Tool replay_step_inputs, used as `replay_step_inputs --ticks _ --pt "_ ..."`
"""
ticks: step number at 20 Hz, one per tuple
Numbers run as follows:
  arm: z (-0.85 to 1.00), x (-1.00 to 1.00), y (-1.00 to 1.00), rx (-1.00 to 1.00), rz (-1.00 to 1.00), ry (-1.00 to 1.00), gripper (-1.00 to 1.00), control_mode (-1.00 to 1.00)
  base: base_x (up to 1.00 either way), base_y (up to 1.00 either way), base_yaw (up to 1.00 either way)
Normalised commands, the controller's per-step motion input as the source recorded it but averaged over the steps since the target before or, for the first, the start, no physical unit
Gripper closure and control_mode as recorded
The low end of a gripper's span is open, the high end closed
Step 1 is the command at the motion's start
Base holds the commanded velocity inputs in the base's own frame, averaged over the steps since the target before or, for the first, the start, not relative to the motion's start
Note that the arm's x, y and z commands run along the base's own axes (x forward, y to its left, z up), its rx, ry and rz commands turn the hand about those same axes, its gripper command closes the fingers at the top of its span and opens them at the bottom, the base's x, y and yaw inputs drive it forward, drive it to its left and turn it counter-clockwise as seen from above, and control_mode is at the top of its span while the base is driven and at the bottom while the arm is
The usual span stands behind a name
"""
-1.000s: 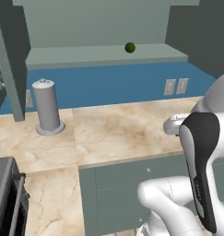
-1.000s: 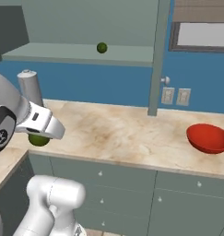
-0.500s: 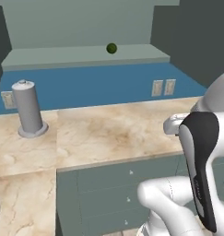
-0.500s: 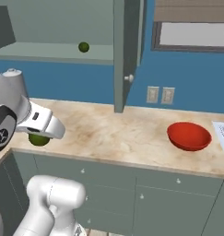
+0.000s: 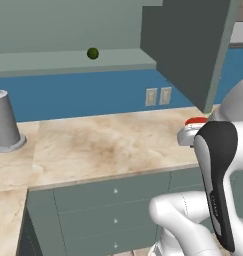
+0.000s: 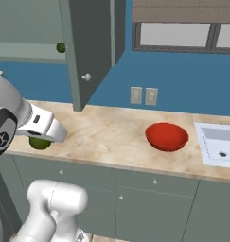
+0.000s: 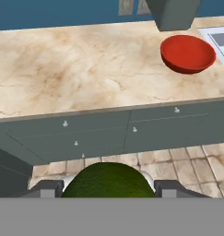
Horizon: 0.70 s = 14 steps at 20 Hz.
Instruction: Pick the limes from the cabinet and place them in one bowl. Pick the apple from the sink and place it in the other bowl.
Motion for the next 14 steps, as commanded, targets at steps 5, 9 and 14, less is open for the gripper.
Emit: replay_step_inputs --ticks 5,9,14 --pt "0.0 0.0 0.0 0.0 0.0 0.0 1.0 1.0 -0.18 -0.58 0.0" --pt "0.0 0.0 0.0 0.0 0.0 0.0 1.0 1.0 -0.15 -0.61 0.0" --pt "0.0 0.0 0.0 0.0 0.0 0.0 1.0 1.0 -0.08 -0.66 0.0"
